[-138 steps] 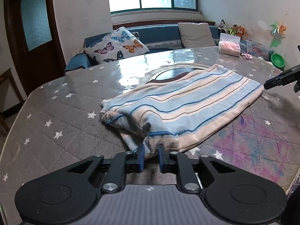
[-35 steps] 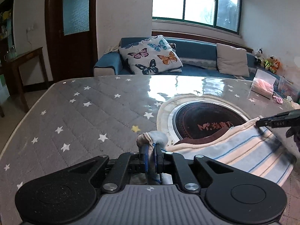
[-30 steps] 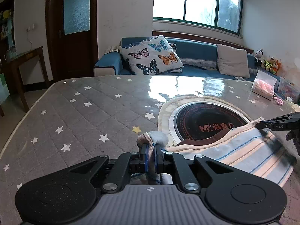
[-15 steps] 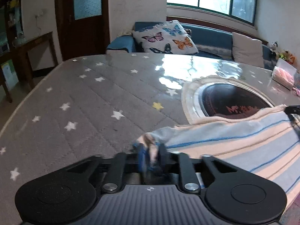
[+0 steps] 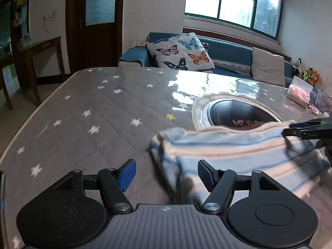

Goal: Fold clothes

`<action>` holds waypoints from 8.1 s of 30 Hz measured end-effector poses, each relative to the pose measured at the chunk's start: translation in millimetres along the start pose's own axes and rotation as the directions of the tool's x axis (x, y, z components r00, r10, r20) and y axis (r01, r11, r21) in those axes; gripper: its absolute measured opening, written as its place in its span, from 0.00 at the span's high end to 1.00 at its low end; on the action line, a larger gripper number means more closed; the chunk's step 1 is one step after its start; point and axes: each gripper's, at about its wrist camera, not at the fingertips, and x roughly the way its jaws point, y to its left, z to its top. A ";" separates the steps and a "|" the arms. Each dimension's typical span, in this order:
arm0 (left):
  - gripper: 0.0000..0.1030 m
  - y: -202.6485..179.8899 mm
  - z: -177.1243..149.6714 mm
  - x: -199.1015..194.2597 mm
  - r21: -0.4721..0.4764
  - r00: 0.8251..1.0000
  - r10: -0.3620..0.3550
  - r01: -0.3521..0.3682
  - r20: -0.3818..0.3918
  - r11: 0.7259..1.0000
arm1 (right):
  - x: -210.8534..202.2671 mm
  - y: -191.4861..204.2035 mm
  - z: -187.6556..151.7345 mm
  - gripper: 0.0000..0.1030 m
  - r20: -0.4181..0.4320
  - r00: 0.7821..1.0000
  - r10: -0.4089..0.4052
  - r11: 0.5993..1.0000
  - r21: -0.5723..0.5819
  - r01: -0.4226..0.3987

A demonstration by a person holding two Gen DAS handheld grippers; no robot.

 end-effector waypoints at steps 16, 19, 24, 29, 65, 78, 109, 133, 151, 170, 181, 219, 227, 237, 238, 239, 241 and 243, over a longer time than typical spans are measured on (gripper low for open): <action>0.58 -24.4 -59.4 -42.4 0.148 0.987 -0.160 0.160 -0.013 0.976 | -24.6 100.1 -3.5 0.43 -0.025 0.981 0.194 0.957 -0.213 -0.195; 0.77 -23.4 -62.5 -35.0 0.139 0.983 -0.182 0.183 -0.018 0.973 | -29.3 125.4 -1.5 0.41 -0.027 0.968 0.251 0.932 -0.263 -0.249; 0.93 -16.8 -68.6 -39.5 0.130 0.985 -0.173 0.171 0.003 0.977 | -33.0 162.9 3.8 0.39 -0.031 0.949 0.314 0.896 -0.321 -0.307; 0.93 -13.0 -75.8 -43.8 0.119 0.984 -0.179 0.177 -0.001 0.977 | -23.3 195.0 6.0 0.39 -0.051 0.933 0.356 0.865 -0.361 -0.350; 0.91 34.9 18.2 78.9 -0.151 0.992 -0.122 0.115 -0.039 0.982 | -23.4 273.4 -48.2 0.38 -0.158 0.838 0.522 0.650 -0.562 -0.511; 0.89 23.5 21.6 74.2 -0.093 0.994 -0.092 0.086 -0.062 0.992 | -33.1 276.3 -48.9 0.35 -0.154 0.815 0.558 0.633 -0.556 -0.538; 0.31 41.7 -8.2 4.9 -0.432 0.989 -0.145 0.119 -0.027 0.894 | -31.3 257.2 -31.1 0.88 -0.130 0.871 0.474 0.770 -0.419 -0.481; 0.89 41.3 -15.9 37.4 -0.708 0.954 -0.296 0.174 -0.052 0.684 | -59.1 196.3 -8.6 0.82 -0.027 0.826 0.562 0.796 -0.252 -0.550; 0.90 22.7 5.7 18.6 -0.624 0.955 -0.296 0.230 -0.002 0.747 | 36.3 90.3 3.2 0.82 -0.006 1.000 0.017 0.994 -0.111 -0.018; 0.90 5.5 34.0 6.3 -0.566 0.953 -0.301 0.265 0.031 0.781 | 19.1 101.9 -2.3 0.68 -0.032 0.999 0.034 0.990 -0.134 -0.038; 0.90 -23.8 58.9 -0.8 -0.525 0.952 -0.304 0.279 0.039 0.804 | -38.4 112.0 -46.8 0.61 -0.071 0.991 0.113 0.983 -0.137 -0.122; 0.77 -291.9 84.1 121.8 -0.219 0.869 -0.377 0.319 -0.321 0.922 | -108.0 -53.0 -109.4 0.54 0.030 0.999 0.015 0.981 0.194 -0.020; 0.61 -280.0 88.7 101.0 -0.207 0.851 -0.456 0.412 -0.259 0.887 | -121.1 -65.1 -108.4 0.54 0.031 1.000 -0.004 0.977 0.215 -0.002; 0.62 -250.3 61.0 67.9 -0.011 0.898 -0.356 0.365 -0.260 0.931 | -150.2 -78.2 -81.2 0.55 0.134 0.991 -0.027 0.972 0.236 -0.006; 0.62 -247.5 56.1 65.1 0.003 0.902 -0.346 0.359 -0.260 0.933 | -147.3 -74.4 -77.5 0.56 0.139 0.990 -0.013 0.974 0.226 -0.019; 0.62 -245.6 52.1 63.9 0.015 0.906 -0.336 0.351 -0.259 0.936 | -144.2 -69.8 -74.9 0.59 0.145 0.989 0.001 0.976 0.215 -0.032; 0.62 -240.9 44.4 61.0 0.028 0.909 -0.327 0.346 -0.257 0.938 | -138.1 -57.5 -69.4 0.69 0.154 0.987 0.035 0.982 0.180 -0.063; 0.62 -235.9 37.4 58.8 0.035 0.909 -0.327 0.347 -0.258 0.937 | -134.3 -45.5 -66.8 0.73 0.162 0.985 0.067 0.986 0.138 -0.090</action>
